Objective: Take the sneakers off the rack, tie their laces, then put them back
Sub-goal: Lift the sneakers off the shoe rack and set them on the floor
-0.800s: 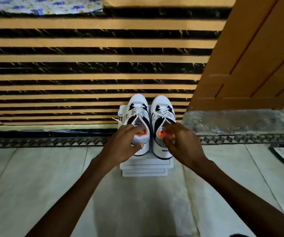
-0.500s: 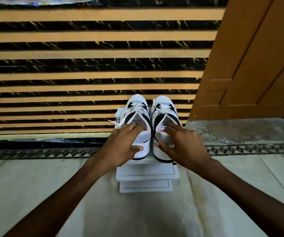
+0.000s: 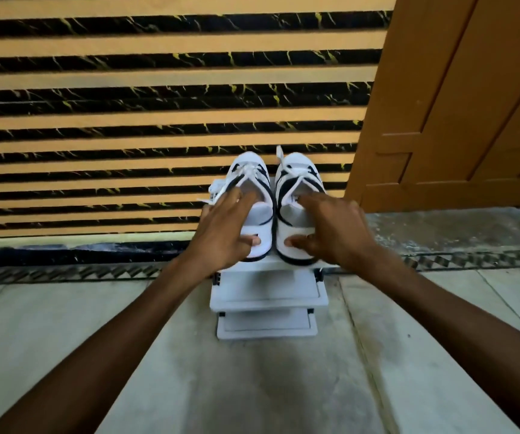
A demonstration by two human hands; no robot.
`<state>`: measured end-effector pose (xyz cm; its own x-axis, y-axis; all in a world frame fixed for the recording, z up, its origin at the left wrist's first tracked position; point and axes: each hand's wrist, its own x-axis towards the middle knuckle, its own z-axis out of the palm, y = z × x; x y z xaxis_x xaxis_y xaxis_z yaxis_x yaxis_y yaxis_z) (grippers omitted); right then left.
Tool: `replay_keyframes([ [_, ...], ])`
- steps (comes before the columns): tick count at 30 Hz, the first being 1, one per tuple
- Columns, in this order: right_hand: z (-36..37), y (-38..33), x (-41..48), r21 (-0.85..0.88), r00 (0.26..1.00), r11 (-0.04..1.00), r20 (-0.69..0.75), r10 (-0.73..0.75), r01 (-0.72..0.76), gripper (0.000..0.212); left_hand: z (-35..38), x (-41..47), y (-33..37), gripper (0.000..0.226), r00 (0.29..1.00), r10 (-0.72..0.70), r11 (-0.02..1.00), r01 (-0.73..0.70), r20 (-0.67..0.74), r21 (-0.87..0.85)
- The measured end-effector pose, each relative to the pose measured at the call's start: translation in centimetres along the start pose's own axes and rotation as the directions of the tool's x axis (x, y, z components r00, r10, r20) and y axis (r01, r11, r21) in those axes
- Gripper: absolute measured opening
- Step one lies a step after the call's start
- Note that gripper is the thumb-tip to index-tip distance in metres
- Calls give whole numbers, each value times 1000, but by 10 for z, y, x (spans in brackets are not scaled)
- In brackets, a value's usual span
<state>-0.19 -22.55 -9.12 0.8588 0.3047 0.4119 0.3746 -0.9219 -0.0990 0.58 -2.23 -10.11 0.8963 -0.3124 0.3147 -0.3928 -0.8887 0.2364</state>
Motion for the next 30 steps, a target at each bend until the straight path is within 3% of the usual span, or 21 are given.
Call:
replay_keyframes([
  [5, -6, -11, -27, 21, 996, 1000, -93, 5, -3, 57, -4, -23, 16, 64, 992, -3, 998, -5, -123, -67],
  [14, -22, -28, -116, -6, 959, 991, -252, -131, 134, 45, -11, -108, 59, 56, 936, 118, 993, -101, -331, 69],
  [21, 8, -54, -234, -44, 894, 989, -425, -146, 140, 35, 28, -215, 87, 40, 934, 124, 992, -115, -336, 49],
  [27, 37, -65, -304, 1, 886, 972, -411, -213, 234, 32, 65, -287, 96, 24, 928, 122, 991, -134, -353, -9],
  [30, 49, -70, -329, -11, 887, 968, -396, -236, 253, 31, 85, -315, 98, 26, 916, 102, 993, -119, -389, -21],
])
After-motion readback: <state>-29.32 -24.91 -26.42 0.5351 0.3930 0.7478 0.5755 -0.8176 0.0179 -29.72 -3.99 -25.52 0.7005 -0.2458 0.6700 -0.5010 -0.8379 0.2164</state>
